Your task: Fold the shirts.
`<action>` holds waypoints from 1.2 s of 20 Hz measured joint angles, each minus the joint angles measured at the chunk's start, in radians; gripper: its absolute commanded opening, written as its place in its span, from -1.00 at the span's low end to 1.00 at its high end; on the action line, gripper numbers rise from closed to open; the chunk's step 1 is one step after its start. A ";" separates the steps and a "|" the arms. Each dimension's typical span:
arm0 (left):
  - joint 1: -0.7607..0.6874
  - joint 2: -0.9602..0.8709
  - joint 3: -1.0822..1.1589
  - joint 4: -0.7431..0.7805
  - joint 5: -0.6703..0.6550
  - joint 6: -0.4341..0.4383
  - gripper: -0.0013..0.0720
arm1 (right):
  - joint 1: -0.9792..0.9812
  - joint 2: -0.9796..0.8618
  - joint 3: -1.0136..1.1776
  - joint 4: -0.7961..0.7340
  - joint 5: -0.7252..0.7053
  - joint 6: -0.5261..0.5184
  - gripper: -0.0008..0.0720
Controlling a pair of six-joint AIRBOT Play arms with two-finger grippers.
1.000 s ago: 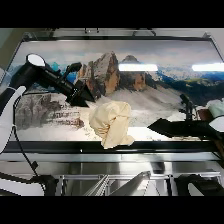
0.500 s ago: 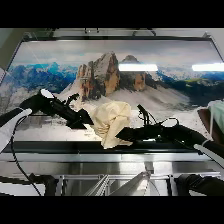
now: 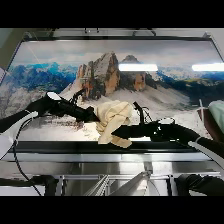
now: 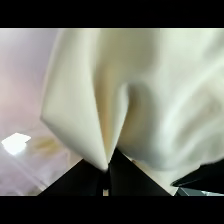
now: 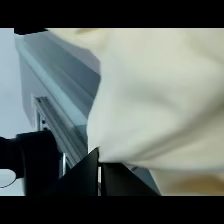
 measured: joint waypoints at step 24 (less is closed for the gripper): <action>0.500 0.791 0.262 0.159 -0.329 -0.071 -0.90 | -0.891 0.730 0.414 -0.713 0.341 0.367 -0.92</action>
